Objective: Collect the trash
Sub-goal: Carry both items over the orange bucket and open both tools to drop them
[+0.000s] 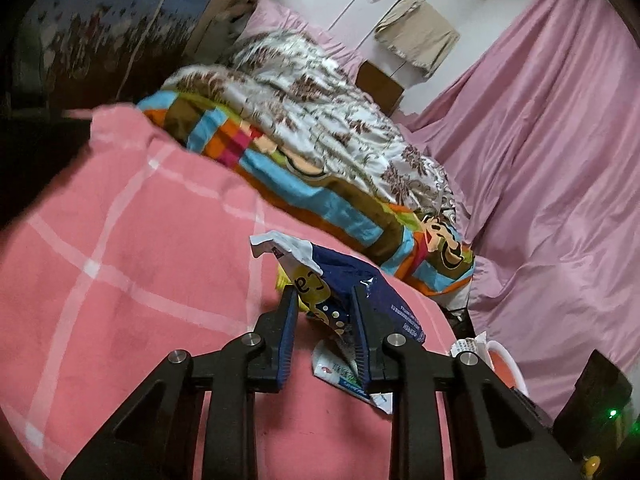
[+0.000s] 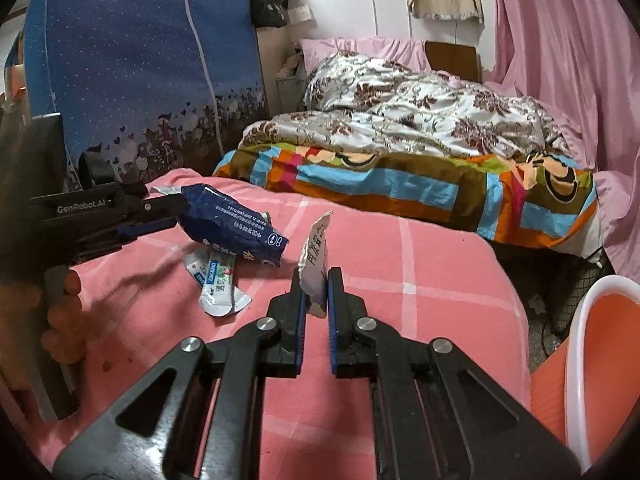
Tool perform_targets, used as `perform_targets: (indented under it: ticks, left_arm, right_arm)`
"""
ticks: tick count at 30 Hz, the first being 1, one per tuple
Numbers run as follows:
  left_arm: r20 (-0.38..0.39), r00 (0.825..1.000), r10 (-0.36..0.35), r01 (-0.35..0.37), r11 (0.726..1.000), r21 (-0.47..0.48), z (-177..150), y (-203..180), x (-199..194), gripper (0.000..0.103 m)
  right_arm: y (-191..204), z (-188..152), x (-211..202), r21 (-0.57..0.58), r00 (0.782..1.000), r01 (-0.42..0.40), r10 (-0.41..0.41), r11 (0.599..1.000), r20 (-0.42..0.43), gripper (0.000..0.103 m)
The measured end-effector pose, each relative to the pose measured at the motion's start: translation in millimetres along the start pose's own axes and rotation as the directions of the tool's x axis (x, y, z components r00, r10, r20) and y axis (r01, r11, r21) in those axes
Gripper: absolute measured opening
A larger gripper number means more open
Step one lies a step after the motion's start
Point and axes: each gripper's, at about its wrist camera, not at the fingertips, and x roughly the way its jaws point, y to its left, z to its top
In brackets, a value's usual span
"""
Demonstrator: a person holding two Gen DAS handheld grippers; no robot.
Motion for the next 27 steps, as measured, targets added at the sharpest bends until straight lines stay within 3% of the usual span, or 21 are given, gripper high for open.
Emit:
perform_targets:
  ticks: [5,8,12,17,22,27]
  left_arm:
    - [0.103,0.995,0.016,-0.030,0.990,0.135,-6.9,-28.3,-19.7,0.021]
    - [0.183,0.983,0.012,-0.056,0.970,0.237,-15.3,-51.9,-36.0,0.021]
    - [0.285,0.958,-0.023,-0.088,0.924,0.372,-30.6,-87.6,-55.7,0.021]
    - [0.355,0.928,-0.117,-0.079,0.867,0.492,-49.9,-125.9,-70.0,0.022]
    - [0.385,0.901,-0.201,-0.075,0.801,0.594,-76.4,-166.2,-73.6,0.022]
    - [0.355,0.893,-0.275,-0.036,0.744,0.667,-98.6,-204.0,-63.3,0.022]
  right_arm:
    - [0.9,0.0,-20.5,-0.013,0.995,0.014,-0.013,1.000,0.101,0.016]
    - [3.6,0.5,-38.1,-0.028,0.982,0.042,-0.036,0.999,0.185,0.016]
    - [3.3,1.0,-69.2,-0.043,0.944,0.113,-0.094,0.993,0.317,0.016]
    - [-15.9,-1.6,-107.6,0.007,0.887,0.174,-0.160,0.985,0.433,0.016]
    - [-37.7,-8.3,-140.9,0.049,0.841,0.229,-0.223,0.972,0.492,0.017]
    - [-62.5,-20.1,-170.6,0.107,0.808,0.282,-0.296,0.953,0.509,0.017]
